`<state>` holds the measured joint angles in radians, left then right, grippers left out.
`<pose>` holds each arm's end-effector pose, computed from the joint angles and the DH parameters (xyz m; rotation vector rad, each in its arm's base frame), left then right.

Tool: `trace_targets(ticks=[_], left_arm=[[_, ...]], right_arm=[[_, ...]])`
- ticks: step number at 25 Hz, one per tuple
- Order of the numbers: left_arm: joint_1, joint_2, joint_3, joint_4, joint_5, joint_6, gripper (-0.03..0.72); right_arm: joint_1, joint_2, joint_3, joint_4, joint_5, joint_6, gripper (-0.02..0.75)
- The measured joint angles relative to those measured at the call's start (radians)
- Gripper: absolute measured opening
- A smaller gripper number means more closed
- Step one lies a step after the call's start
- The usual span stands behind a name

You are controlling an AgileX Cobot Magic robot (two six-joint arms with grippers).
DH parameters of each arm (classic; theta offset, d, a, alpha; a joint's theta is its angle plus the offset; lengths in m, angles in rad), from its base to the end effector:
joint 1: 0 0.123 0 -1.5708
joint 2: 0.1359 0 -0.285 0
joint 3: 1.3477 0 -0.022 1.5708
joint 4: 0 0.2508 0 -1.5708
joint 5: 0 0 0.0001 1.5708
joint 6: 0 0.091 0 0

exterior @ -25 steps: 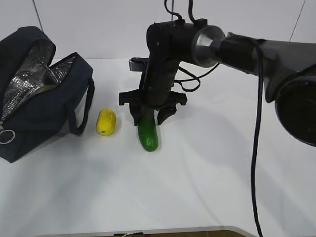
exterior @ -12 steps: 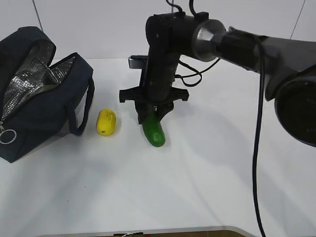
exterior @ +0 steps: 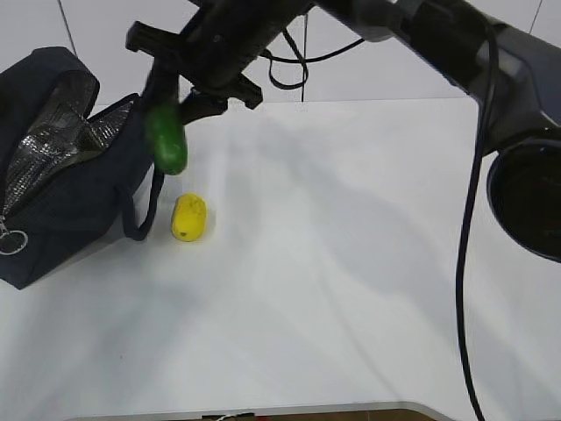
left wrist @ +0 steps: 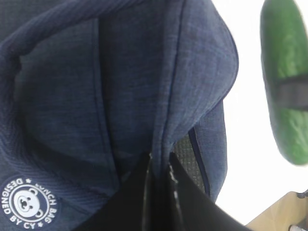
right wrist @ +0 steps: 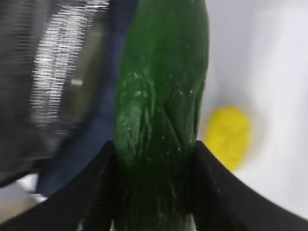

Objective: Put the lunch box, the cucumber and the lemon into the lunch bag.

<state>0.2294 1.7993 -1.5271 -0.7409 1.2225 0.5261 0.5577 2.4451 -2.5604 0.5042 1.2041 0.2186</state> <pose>0.3744 0.0281 0.2970 0.1202 2.6087 -0.8293 0.4275 0.3150 0.2802 -0.3910 2.6307 0.9527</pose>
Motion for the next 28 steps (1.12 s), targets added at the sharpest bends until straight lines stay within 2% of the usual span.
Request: trace_targets(ticks=[9, 11, 16, 20, 28], left_arm=[[0.0, 0.0, 0.0, 0.0, 0.0, 0.0, -0.006], [0.0, 0.0, 0.0, 0.0, 0.0, 0.0, -0.006], [0.0, 0.0, 0.0, 0.0, 0.0, 0.0, -0.006], [0.0, 0.0, 0.0, 0.0, 0.0, 0.0, -0.006], [0.0, 0.0, 0.0, 0.003, 0.0, 0.0, -0.006]], right_arm=[[0.008, 0.11, -0.004, 0.405, -0.189, -0.068, 0.328], [0.018, 0.141, -0.004, 0.465, -0.225, -0.084, 0.328], [0.048, 0.176, -0.004, 0.514, -0.322, -0.093, 0.333], [0.061, 0.202, -0.004, 0.528, -0.369, -0.094, 0.365], [0.063, 0.208, -0.004, 0.534, -0.384, -0.1, 0.537]])
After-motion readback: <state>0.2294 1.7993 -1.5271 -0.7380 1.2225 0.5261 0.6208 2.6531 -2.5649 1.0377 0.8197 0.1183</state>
